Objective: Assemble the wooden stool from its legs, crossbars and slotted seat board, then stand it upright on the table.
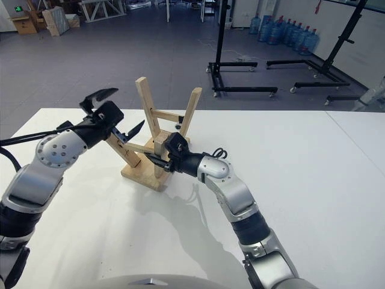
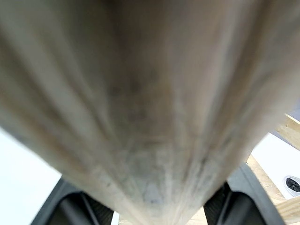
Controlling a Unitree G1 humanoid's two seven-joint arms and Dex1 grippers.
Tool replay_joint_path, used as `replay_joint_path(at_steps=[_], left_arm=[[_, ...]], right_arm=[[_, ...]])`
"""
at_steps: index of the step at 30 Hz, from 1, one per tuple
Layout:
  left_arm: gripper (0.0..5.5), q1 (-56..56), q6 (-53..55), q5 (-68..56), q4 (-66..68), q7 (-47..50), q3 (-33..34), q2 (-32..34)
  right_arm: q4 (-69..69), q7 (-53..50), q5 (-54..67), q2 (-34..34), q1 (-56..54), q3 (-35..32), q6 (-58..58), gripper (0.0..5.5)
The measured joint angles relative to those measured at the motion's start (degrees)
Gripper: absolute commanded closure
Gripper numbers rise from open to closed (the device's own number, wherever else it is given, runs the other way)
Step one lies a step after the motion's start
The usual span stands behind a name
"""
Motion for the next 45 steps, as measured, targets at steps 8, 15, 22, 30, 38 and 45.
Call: replay_joint_path(at_steps=[8, 15, 22, 30, 38, 45], left_arm=[[0.10, 4.29, -6.08, 6.23, 2.36, -1.40, -1.94, -3.14], [0.10, 8.81, -16.73, 13.44, 8.37, 3.61, -4.83, -6.93], [0.10, 7.46, -12.17, 8.41, 9.50, 2.51, 1.16, -12.76], [0.10, -22.96, 3.09, -5.45, 3.05, 3.00, 17.89, -16.70], [0.10, -1.44, 13.31, -21.73, 6.11, -11.19, 42.76, -6.67], [0.10, 22.36, 11.90, -30.78, 9.51, -18.25, 42.71, -17.47]], right_arm=[[0.30, 0.30, -0.02, 0.65, -0.09, -0.02, 0.03, 3.45], [1.79, -0.18, -0.50, 1.32, -0.20, 0.16, 0.10, 3.45], [1.91, -0.13, -0.77, 1.45, -0.55, 0.08, 0.01, 3.45], [1.75, 2.77, 0.20, -0.46, -0.61, -0.30, -0.98, 3.45], [-5.64, 13.07, 9.22, -10.62, 5.32, -5.52, 0.14, 3.45], [-7.35, 16.78, 13.04, -14.86, 8.07, -7.58, -0.05, 3.45]])
